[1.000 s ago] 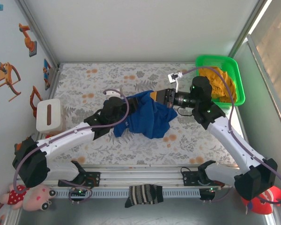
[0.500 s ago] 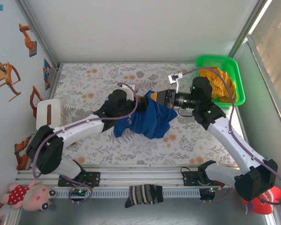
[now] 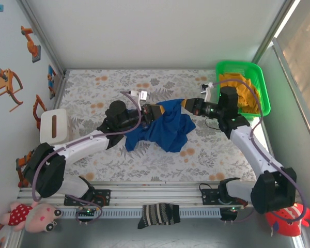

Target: Fold the inside-out t-shirt

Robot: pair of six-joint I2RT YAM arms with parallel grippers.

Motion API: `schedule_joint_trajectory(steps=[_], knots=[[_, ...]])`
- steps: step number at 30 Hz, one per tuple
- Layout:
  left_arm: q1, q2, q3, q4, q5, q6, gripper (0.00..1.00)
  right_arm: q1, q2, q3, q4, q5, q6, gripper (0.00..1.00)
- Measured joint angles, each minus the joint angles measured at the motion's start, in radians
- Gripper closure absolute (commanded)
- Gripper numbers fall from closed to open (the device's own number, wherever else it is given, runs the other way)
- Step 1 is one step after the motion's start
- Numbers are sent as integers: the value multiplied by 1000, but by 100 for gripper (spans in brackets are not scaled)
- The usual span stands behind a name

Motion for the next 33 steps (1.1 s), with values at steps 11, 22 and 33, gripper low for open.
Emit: schedule_joint_trajectory(steps=[11, 22, 33], knots=[[30, -16, -65, 99, 11, -121, 100, 0, 79, -8, -26, 77, 8, 58], [39, -16, -72, 80, -15, -131, 100, 72, -144, 50, -220, 190, -39, 52], [39, -16, -72, 56, -14, -131, 100, 222, 56, 108, -210, 227, -38, 56]])
